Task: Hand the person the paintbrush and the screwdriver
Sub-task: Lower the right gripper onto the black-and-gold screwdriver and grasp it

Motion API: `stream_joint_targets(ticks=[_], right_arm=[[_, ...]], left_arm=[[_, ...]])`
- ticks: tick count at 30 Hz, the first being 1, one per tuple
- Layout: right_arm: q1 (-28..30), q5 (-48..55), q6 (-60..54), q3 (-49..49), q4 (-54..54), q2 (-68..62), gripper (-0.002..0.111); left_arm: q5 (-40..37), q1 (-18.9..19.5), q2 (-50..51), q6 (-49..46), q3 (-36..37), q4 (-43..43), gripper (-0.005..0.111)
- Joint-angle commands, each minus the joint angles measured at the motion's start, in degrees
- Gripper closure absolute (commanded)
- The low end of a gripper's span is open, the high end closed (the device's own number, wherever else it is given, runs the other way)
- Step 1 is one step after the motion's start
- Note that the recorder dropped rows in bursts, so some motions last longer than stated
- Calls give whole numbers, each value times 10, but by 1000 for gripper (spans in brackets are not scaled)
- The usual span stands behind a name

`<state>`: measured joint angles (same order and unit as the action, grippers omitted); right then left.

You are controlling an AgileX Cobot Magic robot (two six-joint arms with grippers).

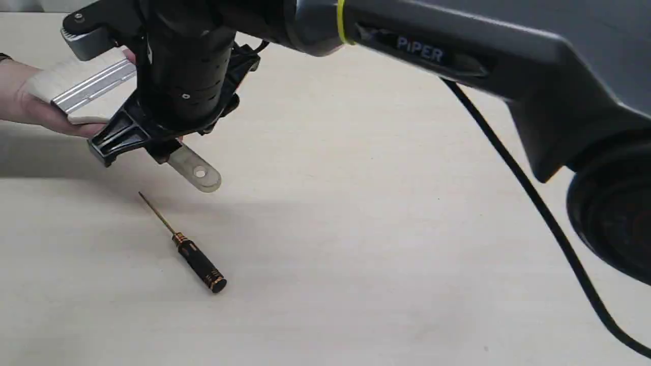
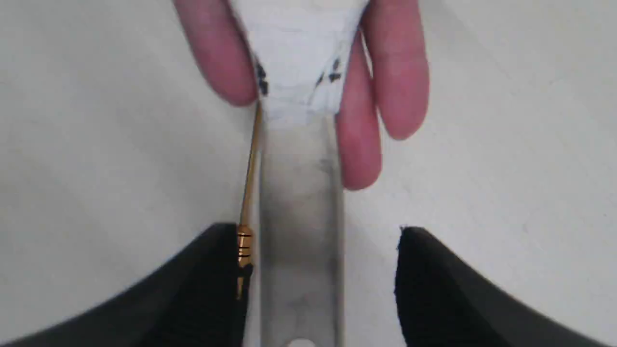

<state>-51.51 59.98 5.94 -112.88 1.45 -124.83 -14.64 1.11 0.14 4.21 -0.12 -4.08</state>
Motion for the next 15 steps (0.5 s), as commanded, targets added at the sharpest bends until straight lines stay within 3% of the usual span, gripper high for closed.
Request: stream_joint_targets(ticks=[1, 7, 15], right_arm=[[0, -11, -26, -5, -41, 13, 55], [-1, 14, -87, -5, -135, 17, 55], [-36, 56, -82, -4, -72, 17, 55]], left_arm=[[3, -5, -1, 1, 1, 1, 107], [3, -5, -1, 1, 1, 1, 107], [3, -5, -1, 1, 1, 2, 107]])
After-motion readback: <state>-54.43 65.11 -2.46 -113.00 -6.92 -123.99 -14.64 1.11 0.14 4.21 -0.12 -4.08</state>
